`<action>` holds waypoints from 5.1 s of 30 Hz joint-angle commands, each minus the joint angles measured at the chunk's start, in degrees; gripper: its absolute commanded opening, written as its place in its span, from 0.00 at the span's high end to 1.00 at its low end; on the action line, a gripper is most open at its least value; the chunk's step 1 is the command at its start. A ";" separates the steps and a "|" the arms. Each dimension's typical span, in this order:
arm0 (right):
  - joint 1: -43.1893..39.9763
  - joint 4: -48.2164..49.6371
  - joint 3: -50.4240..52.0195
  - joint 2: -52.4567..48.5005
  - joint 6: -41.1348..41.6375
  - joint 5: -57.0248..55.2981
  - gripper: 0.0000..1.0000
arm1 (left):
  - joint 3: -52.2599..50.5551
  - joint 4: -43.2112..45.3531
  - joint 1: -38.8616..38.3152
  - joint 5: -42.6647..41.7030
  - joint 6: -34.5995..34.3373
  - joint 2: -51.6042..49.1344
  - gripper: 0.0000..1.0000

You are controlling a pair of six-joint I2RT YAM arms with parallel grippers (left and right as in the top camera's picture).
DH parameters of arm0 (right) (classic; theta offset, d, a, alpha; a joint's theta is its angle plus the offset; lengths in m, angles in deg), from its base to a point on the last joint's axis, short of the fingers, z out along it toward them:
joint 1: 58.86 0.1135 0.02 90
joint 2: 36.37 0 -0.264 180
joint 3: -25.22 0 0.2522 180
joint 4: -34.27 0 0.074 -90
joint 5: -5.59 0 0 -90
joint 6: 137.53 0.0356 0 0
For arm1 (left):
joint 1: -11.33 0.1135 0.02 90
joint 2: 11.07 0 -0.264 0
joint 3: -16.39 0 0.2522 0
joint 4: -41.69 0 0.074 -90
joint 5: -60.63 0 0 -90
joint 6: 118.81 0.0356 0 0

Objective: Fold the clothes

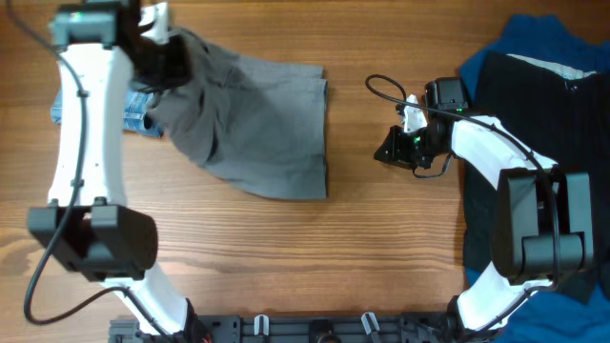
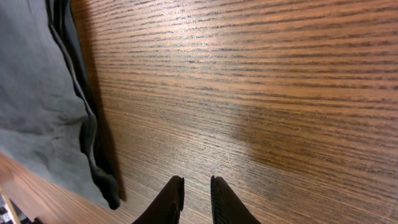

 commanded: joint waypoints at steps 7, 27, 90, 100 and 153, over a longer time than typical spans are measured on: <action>0.28 -0.11 -0.22 -0.90 0.37 -0.55 0.81 | 0.94 12.04 -21.88 -0.33 -8.98 -15.30 0.83; 4.81 9.05 -2.40 3.45 0.87 26.91 0.92 | -2.08 -2.16 -8.79 -6.38 0.87 -9.60 0.91; 17.84 50.45 -2.38 -14.08 25.90 -0.46 0.95 | -49.72 47.45 3.50 -22.40 -23.50 -3.13 0.00; 17.99 47.78 -2.38 -15.74 27.39 1.46 0.96 | -49.72 69.42 -4.20 -24.28 -31.10 -13.42 0.07; 16.79 -4.24 -2.38 18.53 13.86 -11.52 0.95 | -40.13 69.46 36.06 -32.92 -18.32 -4.70 0.00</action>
